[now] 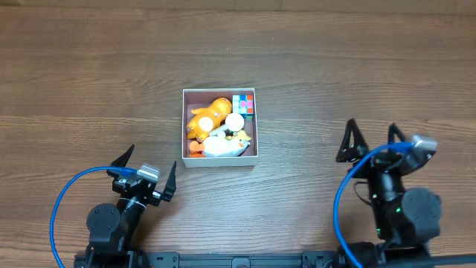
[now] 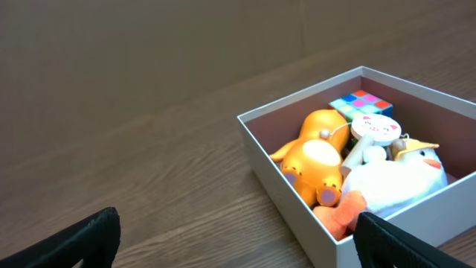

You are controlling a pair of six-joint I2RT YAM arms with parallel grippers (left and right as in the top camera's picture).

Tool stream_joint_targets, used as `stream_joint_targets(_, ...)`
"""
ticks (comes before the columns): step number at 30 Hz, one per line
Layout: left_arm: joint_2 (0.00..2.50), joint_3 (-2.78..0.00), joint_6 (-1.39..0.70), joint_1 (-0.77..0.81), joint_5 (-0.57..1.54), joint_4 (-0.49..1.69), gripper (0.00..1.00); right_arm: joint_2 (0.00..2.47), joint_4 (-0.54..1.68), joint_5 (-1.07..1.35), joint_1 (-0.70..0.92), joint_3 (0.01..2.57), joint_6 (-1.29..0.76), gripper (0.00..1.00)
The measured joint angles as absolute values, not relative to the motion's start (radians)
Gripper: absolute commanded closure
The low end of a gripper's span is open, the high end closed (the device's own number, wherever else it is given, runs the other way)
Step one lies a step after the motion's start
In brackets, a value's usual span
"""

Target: Pack container

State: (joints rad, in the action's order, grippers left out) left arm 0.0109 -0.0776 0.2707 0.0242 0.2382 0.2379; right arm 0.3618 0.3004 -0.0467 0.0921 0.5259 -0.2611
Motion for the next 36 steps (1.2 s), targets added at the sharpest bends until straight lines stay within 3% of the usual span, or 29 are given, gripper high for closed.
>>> stream_joint_targets(5,0.011,-0.077,0.271,0.024,0.238,0.239,0.00,0.229,0.194,-0.029,0.086,0.354,-0.261,0.00)
stream_joint_targets(14,0.011,-0.077,0.271,0.024,0.239,0.238,0.00,0.084,0.203,-0.060,0.072,0.201,-0.261,0.00)
stream_joint_targets(18,0.011,-0.077,0.271,0.024,0.238,0.238,0.00,0.027,0.202,-0.051,0.072,0.190,-0.155,0.00)
stream_joint_targets(36,0.011,-0.077,0.271,0.024,0.238,0.238,0.00,0.015,0.017,0.076,0.072,0.034,0.053,0.00)
